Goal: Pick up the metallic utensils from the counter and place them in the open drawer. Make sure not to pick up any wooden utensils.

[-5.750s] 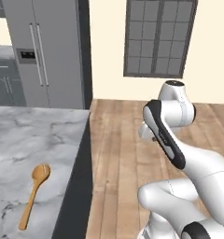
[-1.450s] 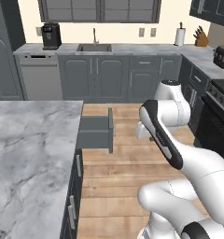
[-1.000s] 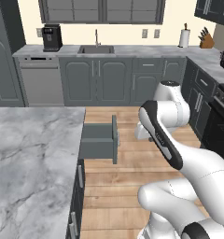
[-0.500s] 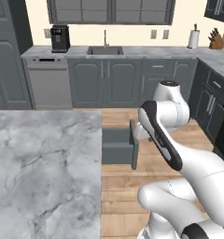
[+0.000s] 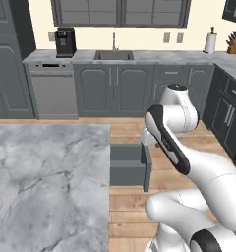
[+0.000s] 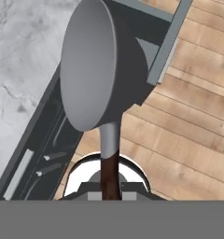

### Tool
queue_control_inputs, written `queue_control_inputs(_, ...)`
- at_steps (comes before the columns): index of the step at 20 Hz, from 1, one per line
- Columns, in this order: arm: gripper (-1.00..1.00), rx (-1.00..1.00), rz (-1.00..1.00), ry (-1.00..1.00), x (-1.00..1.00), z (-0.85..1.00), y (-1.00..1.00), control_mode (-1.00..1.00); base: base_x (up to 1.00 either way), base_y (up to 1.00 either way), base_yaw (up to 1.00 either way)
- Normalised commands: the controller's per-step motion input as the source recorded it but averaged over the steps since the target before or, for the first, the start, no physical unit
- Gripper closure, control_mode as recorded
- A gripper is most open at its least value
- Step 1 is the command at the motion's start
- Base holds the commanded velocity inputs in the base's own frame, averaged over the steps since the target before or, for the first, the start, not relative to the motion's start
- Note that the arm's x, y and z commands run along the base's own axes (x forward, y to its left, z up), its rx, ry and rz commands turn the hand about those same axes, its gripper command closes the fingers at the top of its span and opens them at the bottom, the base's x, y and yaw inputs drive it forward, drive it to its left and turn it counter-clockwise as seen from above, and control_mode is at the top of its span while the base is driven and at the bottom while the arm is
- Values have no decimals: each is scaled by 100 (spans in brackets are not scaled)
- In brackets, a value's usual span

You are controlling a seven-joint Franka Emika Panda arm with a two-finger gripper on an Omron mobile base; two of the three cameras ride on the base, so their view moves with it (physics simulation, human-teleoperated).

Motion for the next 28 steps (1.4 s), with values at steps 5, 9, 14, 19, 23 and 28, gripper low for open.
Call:
queue_control_inputs(5, 100, 0, 28, 0, 85, -18, 0, -100, 0, 0, 0)
queue_control_inputs(9, 100, -3, 32, 2, 74, -45, 0, -100, 0, 0, 0)
queue_control_inputs(14, 100, -16, 28, 0, 31, -53, 9, -100, 0, 0, 0)
queue_control_inputs(19, 100, -12, 15, 1, 7, -31, 25, -100, 0, 0, 0)
queue_control_inputs(23, 100, 0, 0, 9, 0, -29, -1, -100, 0, 0, 0)
queue_control_inputs(28, 100, 0, 0, 22, 2, -35, -1, -100, 0, 0, 0)
